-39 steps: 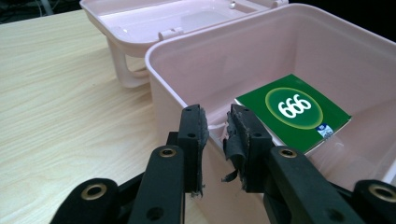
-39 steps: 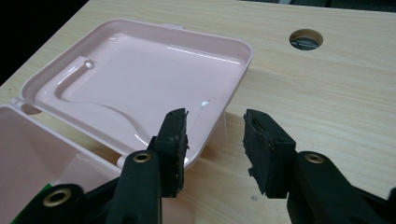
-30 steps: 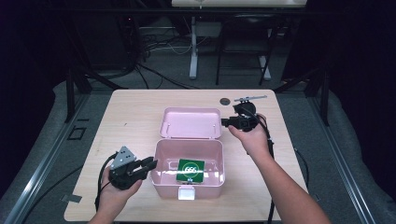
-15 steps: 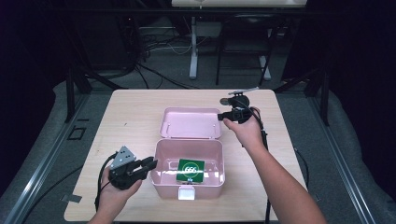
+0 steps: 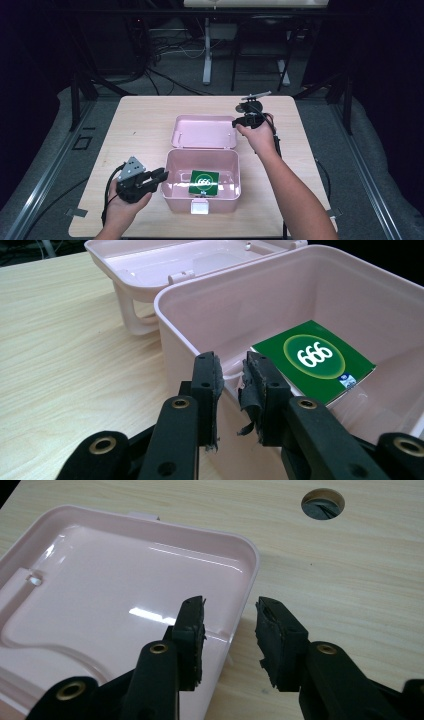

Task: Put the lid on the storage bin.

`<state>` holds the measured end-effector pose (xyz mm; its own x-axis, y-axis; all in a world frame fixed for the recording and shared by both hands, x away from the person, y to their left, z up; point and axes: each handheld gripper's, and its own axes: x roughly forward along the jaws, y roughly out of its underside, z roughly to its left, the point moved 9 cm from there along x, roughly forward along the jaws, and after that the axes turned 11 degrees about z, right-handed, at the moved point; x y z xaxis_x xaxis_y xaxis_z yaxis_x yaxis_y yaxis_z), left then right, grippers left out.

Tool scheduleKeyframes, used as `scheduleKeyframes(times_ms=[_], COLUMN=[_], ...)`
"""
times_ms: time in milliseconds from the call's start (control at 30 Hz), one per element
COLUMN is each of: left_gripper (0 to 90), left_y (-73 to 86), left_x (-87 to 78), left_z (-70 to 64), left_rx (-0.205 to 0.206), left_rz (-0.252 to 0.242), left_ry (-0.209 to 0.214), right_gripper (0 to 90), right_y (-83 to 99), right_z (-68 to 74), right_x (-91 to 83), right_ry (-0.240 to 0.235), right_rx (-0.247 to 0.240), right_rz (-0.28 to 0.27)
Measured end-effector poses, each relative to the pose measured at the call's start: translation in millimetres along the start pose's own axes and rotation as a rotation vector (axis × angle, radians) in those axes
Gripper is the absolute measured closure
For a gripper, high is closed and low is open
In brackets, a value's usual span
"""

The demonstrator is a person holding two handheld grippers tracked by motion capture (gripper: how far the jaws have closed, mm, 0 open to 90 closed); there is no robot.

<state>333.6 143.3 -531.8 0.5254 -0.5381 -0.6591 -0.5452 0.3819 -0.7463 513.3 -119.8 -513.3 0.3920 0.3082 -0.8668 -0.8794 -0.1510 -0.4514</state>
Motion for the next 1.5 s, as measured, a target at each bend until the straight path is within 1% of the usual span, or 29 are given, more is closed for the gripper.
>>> scheduleKeyframes(times_ms=[33, 100, 133, 233, 300, 367, 500, 567, 633, 667, 700, 867, 933, 967, 1100, 1200, 1300, 1333, 1367, 1500], left_gripper=[75.3, 75.2, 75.3, 75.3, 75.3, 75.3, 75.3, 75.3, 75.3, 75.3, 75.3, 75.3, 75.3, 75.3, 75.4, 75.4, 75.4, 75.5, 75.5, 75.5], left_y=[0.0, 0.0, 0.0, -0.1, -0.1, -0.1, -0.1, 0.0, 0.0, 0.0, 0.3, 0.2, 0.1, 0.0, -0.1, -0.1, -0.2, -0.2, -0.1, 0.0], left_x=[-0.1, 0.0, 0.0, 0.0, 0.0, 0.0, 0.0, 0.0, 0.0, 0.0, -0.3, -0.1, 0.0, 0.1, 0.1, 0.1, 0.1, 0.1, 0.0, -0.1], left_z=[0.0, -0.1, -0.2, -0.1, -0.1, -0.2, -0.1, 0.1, 0.0, 0.0, 0.1, 0.4, 0.4, 0.4, 0.5, 0.5, 0.5, 0.5, 0.4, 0.4], left_rx=[0.003, 0.001, -0.001, -0.001, -0.001, -0.002, -0.001, 0.001, 0.000, 0.000, 0.001, 0.002, 0.001, 0.002, 0.002, 0.002, 0.002, 0.002, 0.003, 0.003], left_rz=[0.001, 0.001, 0.000, -0.001, -0.001, -0.002, -0.002, -0.002, -0.002, -0.003, 0.000, -0.002, -0.003, -0.004, -0.004, -0.004, -0.005, -0.005, -0.002, -0.001], left_ry=[-0.001, -0.002, -0.001, 0.000, 0.000, 0.001, 0.000, 0.000, 0.000, 0.001, 0.002, -0.001, 0.001, 0.001, -0.001, 0.000, -0.001, -0.001, 0.000, 0.000], right_gripper=[64.4, 64.6, 64.7, 64.7, 64.8, 64.9, 65.0, 66.0, 66.7, 67.0, 67.5, 68.4, 69.7, 71.0, 73.6, 74.9, 78.6, 78.6, 80.6, 81.7], right_y=[-1.9, -2.9, -5.1, -7.8, -7.4, -7.0, -8.3, -8.8, -9.3, -9.1, -9.3, -8.6, -8.7, -8.5, -8.5, -8.7, -8.5, -8.5, -8.0, -8.5], right_z=[-1.9, -2.5, -3.0, -3.7, -4.1, -4.4, -4.2, -5.2, -6.0, -5.9, -7.2, -7.3, -7.2, -6.5, -6.9, -7.5, -8.7, -8.7, -10.0, -9.3], right_x=[2.2, 2.9, 4.1, 8.0, 9.3, 14.7, 19.1, 22.5, 24.1, 25.5, 28.9, 33.3, 34.3, 35.8, 38.3, 39.7, 42.5, 42.5, 43.4, 43.6], right_ry=[0.006, 0.007, 0.008, 0.009, 0.011, 0.019, 0.018, 0.023, 0.025, 0.025, 0.028, 0.024, 0.022, 0.014, 0.029, 0.031, 0.034, 0.034, 0.038, 0.034], right_rx=[0.008, 0.011, 0.024, 0.037, 0.041, 0.039, 0.041, 0.048, 0.045, 0.055, 0.055, 0.062, 0.065, 0.076, 0.078, 0.087, 0.099, 0.099, 0.098, 0.112], right_rz=[0.006, 0.011, 0.011, 0.016, 0.024, 0.038, 0.036, 0.047, 0.045, 0.051, 0.054, 0.068, 0.071, 0.080, 0.085, 0.087, 0.095, 0.095, 0.102, 0.106])
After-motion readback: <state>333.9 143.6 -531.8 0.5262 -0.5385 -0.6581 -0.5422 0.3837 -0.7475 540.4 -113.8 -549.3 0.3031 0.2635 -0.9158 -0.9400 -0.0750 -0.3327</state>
